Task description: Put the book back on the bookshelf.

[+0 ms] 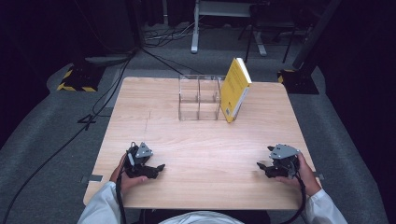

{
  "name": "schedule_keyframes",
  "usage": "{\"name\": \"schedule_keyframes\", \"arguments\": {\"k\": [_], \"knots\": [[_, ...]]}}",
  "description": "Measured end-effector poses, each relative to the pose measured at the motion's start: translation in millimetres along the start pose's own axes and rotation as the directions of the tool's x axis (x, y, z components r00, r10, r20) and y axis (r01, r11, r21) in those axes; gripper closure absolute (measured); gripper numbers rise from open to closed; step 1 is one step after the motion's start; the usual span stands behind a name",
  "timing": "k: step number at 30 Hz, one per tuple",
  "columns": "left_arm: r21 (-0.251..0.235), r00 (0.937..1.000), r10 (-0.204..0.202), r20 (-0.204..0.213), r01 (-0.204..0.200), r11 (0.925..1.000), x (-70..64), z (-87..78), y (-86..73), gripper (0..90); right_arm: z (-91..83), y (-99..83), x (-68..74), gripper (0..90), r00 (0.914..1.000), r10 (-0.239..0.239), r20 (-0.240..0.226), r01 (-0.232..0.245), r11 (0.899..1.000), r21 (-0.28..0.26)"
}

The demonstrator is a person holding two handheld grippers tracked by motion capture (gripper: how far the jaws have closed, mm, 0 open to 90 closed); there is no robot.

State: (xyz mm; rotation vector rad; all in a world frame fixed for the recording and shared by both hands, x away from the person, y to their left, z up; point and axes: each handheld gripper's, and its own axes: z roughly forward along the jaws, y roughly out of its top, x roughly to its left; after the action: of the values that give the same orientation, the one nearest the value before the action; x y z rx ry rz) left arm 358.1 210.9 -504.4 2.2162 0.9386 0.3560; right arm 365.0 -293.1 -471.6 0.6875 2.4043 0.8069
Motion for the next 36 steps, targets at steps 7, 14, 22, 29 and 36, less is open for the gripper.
{"name": "schedule_keyframes", "arguments": {"k": [7, 14, 22, 29, 36], "knots": [[0.000, 1.0000, 0.001, -0.002, -0.001, 1.0000, -0.1, -0.1, 0.0, 17.6, -0.8, -18.0, 0.0, 22.3, 0.9965, 0.073, 0.042, -0.073, 0.997, 0.003], [0.000, 1.0000, 0.001, 0.000, -0.001, 1.0000, 0.0, 0.0, 0.0, 17.6, -5.6, -40.0, -4.1, 21.5, 0.9841, 0.177, 0.010, -0.177, 0.984, -0.027], [0.000, 1.0000, 0.000, 0.000, 0.000, 1.0000, 0.0, 0.0, 0.0, 17.6, -14.4, -69.2, -14.8, 18.7, 0.9575, 0.287, -0.028, -0.288, 0.957, -0.046], [-0.001, 1.0000, 0.001, -0.003, -0.001, 1.0000, -0.2, 0.0, -0.1, 17.7, -24.0, -90.4, -32.8, 17.3, 0.9146, 0.403, -0.037, -0.404, 0.914, -0.030], [-0.001, 1.0000, 0.001, -0.004, -0.001, 1.0000, -0.2, -0.1, -0.2, 17.7, -24.5, -91.1, -32.2, 16.4, 0.9212, 0.388, -0.029, -0.389, 0.921, -0.027]]}}
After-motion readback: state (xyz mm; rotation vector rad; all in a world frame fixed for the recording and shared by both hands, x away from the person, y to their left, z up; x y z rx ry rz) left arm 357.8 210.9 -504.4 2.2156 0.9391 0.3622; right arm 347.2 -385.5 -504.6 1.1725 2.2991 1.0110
